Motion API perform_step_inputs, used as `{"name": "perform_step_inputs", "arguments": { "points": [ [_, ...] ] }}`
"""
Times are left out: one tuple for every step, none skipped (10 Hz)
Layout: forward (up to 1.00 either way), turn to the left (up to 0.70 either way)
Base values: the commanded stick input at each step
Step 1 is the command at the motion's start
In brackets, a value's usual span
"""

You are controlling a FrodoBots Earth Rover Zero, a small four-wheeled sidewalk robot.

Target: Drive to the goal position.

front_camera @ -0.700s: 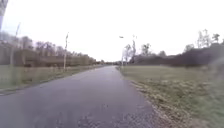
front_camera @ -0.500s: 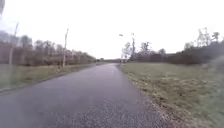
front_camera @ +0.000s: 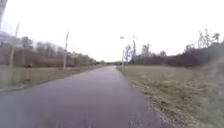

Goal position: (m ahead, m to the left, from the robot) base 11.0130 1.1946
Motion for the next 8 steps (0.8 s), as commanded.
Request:
{"name": "perform_step_inputs", "arguments": {
  "points": [
    [0.70,0.00],
    [0.70,0.00],
    [0.70,0.00],
    [0.70,0.00],
    [0.70,0.00],
    [0.70,0.00],
    [0.70,0.00],
    [0.70,0.00]
  ]
}}
